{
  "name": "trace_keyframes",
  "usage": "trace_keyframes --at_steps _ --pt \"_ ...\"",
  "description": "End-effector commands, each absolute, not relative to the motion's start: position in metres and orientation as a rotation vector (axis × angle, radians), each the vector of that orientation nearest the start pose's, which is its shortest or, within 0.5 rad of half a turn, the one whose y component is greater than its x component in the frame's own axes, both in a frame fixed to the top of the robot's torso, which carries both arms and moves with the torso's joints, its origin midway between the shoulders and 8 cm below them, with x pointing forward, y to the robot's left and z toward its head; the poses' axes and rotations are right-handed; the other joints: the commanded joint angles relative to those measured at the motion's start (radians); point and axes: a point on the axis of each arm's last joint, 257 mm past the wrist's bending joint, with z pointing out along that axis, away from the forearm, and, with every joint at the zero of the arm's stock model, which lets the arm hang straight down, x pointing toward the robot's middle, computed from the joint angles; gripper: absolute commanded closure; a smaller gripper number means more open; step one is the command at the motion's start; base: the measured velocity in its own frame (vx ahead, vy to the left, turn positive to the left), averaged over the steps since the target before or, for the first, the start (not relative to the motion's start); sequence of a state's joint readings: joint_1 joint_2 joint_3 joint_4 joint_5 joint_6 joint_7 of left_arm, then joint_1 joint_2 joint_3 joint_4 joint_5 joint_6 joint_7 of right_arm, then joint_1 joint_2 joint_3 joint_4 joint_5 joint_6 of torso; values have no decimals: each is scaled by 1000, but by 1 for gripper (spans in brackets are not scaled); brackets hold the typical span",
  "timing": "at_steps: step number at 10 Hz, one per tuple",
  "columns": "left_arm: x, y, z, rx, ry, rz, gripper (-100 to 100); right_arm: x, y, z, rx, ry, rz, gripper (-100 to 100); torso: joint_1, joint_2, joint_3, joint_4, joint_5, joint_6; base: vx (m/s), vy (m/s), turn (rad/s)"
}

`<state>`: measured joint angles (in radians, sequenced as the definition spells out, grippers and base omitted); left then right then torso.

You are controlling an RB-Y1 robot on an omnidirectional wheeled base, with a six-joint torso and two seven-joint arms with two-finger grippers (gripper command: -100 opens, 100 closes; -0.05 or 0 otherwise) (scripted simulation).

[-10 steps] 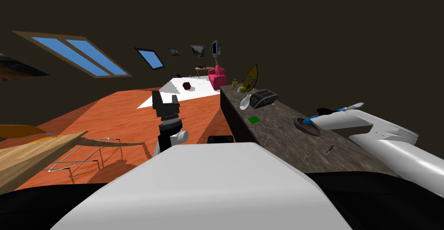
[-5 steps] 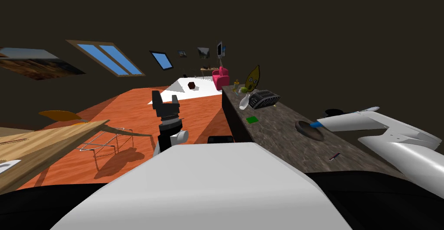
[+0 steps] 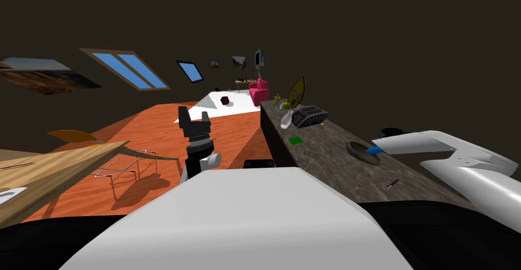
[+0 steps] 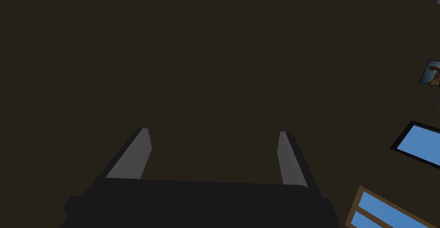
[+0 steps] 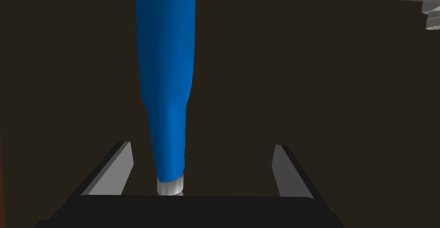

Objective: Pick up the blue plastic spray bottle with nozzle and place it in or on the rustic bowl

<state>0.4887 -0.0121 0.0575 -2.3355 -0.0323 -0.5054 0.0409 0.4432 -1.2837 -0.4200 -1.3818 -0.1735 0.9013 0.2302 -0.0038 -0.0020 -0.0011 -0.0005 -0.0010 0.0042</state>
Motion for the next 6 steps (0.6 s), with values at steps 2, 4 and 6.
trace_keyframes --at_steps 2,4,6 --pt "329 290 54 -595 560 -1281 0 246 -850 -74 1224 1597 -876 -100 -1 1 0 0 0 0 -13 -38 -26" --pt "329 290 54 -595 560 -1281 0 256 -840 -61 1220 1595 -872 -100 -3 1 1 0 0 0 -25 -48 -16" --pt "329 290 54 -595 560 -1281 0 265 -828 -49 1215 1596 -868 -100 -2 2 1 1 0 0 -32 -46 -25"
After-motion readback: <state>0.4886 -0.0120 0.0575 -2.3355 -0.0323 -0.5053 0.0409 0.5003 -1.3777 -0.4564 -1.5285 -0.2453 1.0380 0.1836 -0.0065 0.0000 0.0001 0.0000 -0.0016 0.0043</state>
